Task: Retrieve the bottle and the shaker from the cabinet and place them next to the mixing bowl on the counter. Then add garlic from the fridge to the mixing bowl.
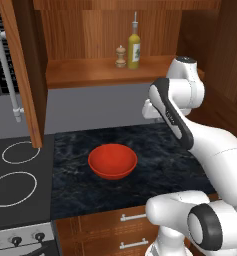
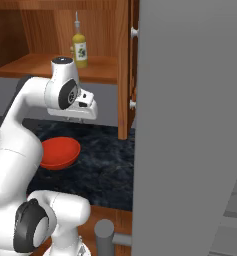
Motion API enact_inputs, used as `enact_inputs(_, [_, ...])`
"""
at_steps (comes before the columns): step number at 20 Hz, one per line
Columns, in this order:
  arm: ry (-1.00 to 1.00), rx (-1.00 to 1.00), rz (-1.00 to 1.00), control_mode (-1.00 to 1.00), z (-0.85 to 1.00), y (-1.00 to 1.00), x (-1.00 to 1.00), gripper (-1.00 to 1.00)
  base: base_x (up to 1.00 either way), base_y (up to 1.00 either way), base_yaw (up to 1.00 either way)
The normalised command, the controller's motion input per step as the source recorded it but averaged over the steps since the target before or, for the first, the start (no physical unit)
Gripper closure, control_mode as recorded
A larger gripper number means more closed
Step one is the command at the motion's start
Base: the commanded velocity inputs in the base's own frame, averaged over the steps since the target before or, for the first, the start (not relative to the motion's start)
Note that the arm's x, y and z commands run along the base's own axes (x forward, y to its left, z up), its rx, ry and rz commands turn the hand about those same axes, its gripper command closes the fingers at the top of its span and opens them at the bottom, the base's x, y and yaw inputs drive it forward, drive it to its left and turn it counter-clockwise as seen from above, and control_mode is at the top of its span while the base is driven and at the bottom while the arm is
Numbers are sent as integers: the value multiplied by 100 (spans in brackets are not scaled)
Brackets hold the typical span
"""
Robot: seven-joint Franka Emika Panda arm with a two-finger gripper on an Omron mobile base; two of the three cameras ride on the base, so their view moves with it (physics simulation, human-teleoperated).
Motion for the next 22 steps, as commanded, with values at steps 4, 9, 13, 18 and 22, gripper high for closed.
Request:
enact_inputs(4, [-1,0,0,-100,0,0,-6,-100,0,0,0])
enact_inputs(9, [-13,0,-1,-100,8,0,-24,-100,0,0,0])
enact_inputs(13, [-27,0,-1,-100,19,6,-18,-100,0,0,0])
enact_inputs(18, [-25,0,-6,-100,50,20,-7,-100,0,0,0])
enact_inputs(22, [-13,0,-11,-100,62,20,-11,-100,0,0,0])
